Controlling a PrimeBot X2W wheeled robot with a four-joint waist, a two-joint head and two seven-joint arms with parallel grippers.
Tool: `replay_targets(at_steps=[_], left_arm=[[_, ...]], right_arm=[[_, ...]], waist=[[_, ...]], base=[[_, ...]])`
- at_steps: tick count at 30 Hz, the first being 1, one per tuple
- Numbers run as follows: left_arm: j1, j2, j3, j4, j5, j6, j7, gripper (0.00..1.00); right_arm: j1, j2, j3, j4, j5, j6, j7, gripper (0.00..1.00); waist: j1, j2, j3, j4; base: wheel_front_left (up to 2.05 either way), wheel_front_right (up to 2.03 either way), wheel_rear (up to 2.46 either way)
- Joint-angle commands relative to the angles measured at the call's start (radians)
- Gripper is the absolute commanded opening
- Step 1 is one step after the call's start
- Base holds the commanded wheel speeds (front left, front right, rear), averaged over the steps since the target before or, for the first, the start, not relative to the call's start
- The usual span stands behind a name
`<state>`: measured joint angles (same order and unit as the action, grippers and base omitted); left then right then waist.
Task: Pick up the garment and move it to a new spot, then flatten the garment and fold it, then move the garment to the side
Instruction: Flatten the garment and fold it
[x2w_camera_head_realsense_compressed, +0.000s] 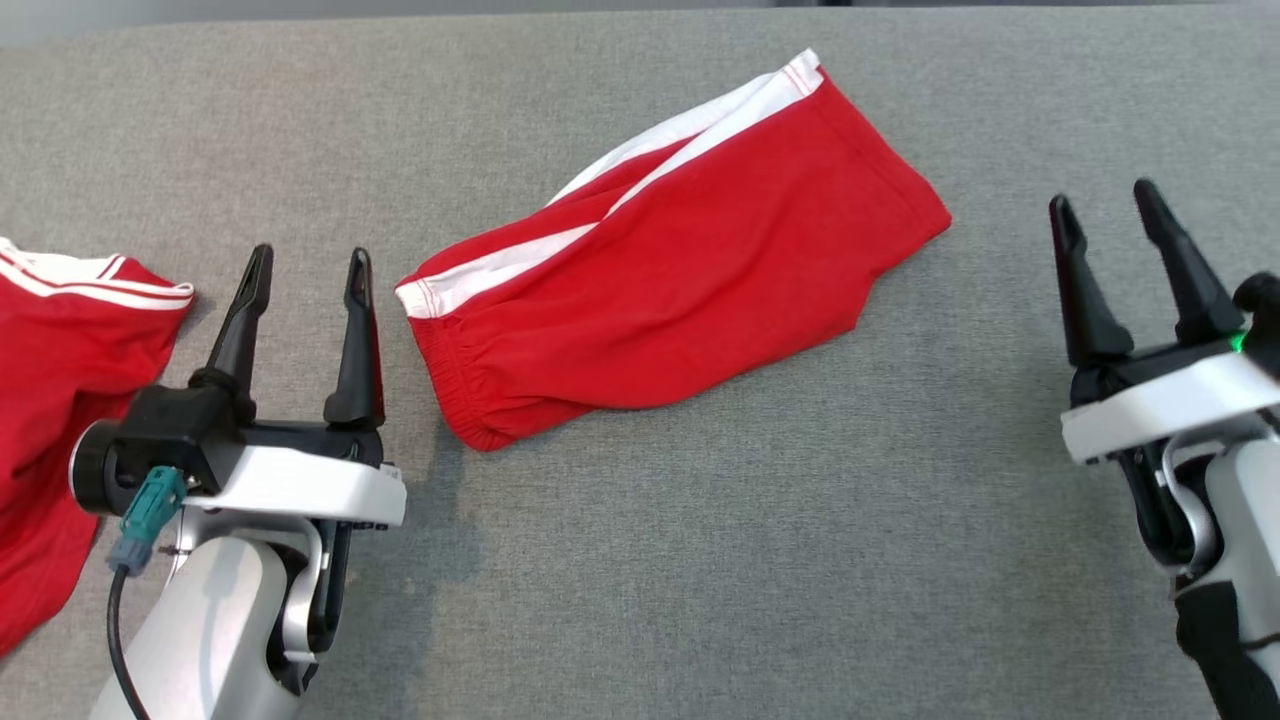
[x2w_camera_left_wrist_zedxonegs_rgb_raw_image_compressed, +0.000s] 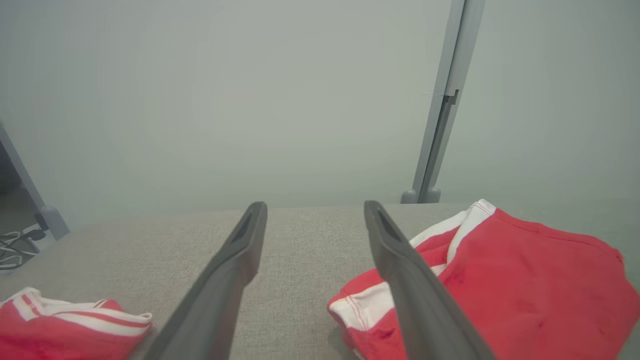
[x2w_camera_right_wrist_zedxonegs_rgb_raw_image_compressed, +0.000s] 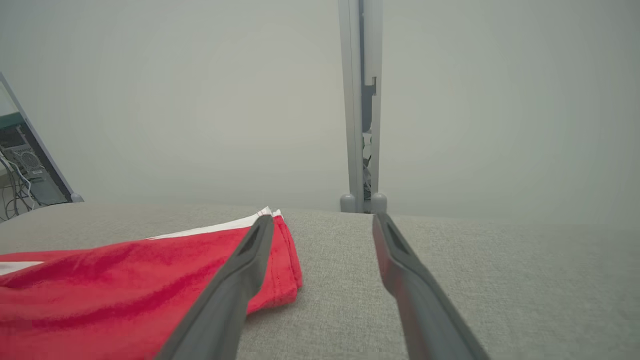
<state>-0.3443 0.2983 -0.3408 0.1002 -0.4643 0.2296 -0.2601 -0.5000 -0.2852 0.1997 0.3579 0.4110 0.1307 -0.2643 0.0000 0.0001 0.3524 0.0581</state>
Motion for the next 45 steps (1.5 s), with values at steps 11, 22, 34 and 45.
replay_targets(at_steps=[11, 22, 34, 45], left_arm=[[0.024, 0.002, 0.016, 0.018, 0.028, -0.02, -0.004, 1.0], [0.003, -0.017, 0.007, 0.025, 0.034, -0.034, -0.004, 1.0], [-0.035, -0.069, -0.015, 0.046, 0.053, -0.059, -0.004, 1.0], [-0.036, -0.108, 0.001, 0.07, 0.076, -0.082, -0.004, 1.0]], right_arm=[[0.058, 0.017, -0.02, -0.025, -0.038, 0.0, -0.002, 1.0], [-0.019, -0.018, 0.013, 0.034, -0.035, 0.0, 0.017, 1.0], [-0.242, -0.039, 0.194, 0.327, 0.022, 0.0, 0.072, 1.0], [-0.324, -0.005, 0.302, 0.559, 0.116, 0.0, 0.055, 0.0]], waist=[[0.0, -0.0001, -0.021, -0.007], [0.0, -0.0001, 0.009, 0.038], [0.0, -0.0001, 0.061, 0.108], [0.0, -0.0001, 0.072, 0.124]], base=[[0.0, 0.0, 0.0], [0.0, 0.0, 0.0], [0.0, 0.0, 0.0], [0.0, 0.0, 0.0]])
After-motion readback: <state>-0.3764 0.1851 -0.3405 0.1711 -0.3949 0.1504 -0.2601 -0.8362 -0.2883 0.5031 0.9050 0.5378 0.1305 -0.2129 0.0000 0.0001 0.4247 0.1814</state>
